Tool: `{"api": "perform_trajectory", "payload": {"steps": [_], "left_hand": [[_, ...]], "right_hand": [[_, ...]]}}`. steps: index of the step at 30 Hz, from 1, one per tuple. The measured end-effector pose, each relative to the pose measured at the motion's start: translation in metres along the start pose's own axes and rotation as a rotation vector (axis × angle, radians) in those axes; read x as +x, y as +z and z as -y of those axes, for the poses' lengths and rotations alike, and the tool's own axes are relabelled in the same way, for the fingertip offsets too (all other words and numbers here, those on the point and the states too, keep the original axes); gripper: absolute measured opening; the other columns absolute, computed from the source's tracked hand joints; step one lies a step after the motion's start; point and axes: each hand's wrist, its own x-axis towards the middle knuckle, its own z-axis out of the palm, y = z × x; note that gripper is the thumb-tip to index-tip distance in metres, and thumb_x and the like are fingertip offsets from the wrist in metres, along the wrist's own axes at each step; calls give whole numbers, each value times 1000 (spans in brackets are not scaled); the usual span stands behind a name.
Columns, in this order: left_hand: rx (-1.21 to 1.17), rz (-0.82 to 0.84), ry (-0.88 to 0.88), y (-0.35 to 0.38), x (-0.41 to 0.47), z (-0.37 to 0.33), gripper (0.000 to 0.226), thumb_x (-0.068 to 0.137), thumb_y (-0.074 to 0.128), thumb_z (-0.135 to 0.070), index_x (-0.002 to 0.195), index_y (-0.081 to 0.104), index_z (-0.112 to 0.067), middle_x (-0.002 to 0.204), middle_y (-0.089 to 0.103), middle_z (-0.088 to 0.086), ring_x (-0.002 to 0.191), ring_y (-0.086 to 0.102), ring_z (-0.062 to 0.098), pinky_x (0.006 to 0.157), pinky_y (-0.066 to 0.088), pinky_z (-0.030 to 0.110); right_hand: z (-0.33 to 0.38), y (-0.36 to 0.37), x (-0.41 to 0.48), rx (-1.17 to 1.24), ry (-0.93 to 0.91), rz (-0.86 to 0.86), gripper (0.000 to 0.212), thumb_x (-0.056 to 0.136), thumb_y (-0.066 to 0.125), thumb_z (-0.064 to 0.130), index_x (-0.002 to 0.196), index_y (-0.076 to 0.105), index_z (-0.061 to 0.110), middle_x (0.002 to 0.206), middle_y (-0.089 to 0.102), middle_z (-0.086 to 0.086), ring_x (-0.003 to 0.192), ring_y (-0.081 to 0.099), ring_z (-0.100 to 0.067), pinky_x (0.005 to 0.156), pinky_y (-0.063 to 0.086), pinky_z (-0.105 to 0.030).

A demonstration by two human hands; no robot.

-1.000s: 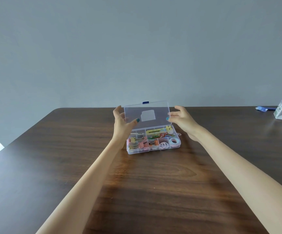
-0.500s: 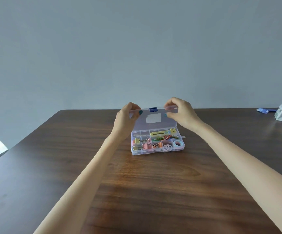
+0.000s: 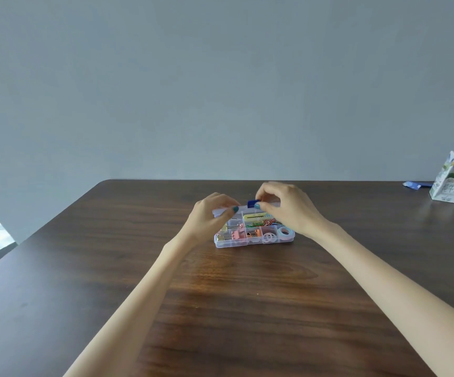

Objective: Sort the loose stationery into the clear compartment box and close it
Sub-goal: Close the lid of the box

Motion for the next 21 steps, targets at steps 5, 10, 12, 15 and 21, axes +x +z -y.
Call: {"api": "perform_trajectory", "payload": {"steps": [5, 10, 12, 15, 21], "left_hand": [[46, 32, -58, 15, -13, 0, 14, 92, 57, -34, 86, 63, -23, 118, 64, -13, 111, 56, 11, 97, 44, 39], [130, 76, -56, 23, -22, 1, 5, 89, 61, -28, 84, 60, -26, 122, 62, -15, 117, 52, 10, 95, 43, 35], [171, 73, -46, 26, -25, 2, 2, 88, 61, -26, 86, 61, -25, 122, 61, -16, 117, 51, 10, 94, 44, 33], [201, 55, -45, 29, -28, 1, 2, 89, 60, -26, 90, 61, -24, 123, 60, -16, 115, 51, 11, 91, 46, 34], [239, 28, -34, 32, -30, -4, 13, 83, 65, -32, 87, 59, -22, 117, 61, -14, 110, 51, 12, 85, 48, 35]], "right_hand": [[3, 10, -22, -92, 31, 107, 7, 90, 61, 26, 84, 57, 26, 93, 57, 14, 78, 54, -10, 59, 37, -24], [3, 19, -35, -150, 42, 133, 6, 88, 64, 25, 83, 60, 25, 94, 57, 13, 81, 54, -11, 61, 35, -20], [2, 23, -40, -179, 40, 139, 6, 89, 64, 24, 83, 61, 25, 95, 55, 16, 81, 54, -10, 58, 30, -13], [-1, 25, -43, -146, 57, 150, 5, 87, 66, 25, 84, 63, 26, 94, 52, 19, 84, 55, -7, 62, 36, -13], [-12, 25, -46, 80, 148, 90, 4, 84, 69, 29, 87, 67, 27, 104, 58, 14, 96, 59, -8, 80, 52, -27]]}}
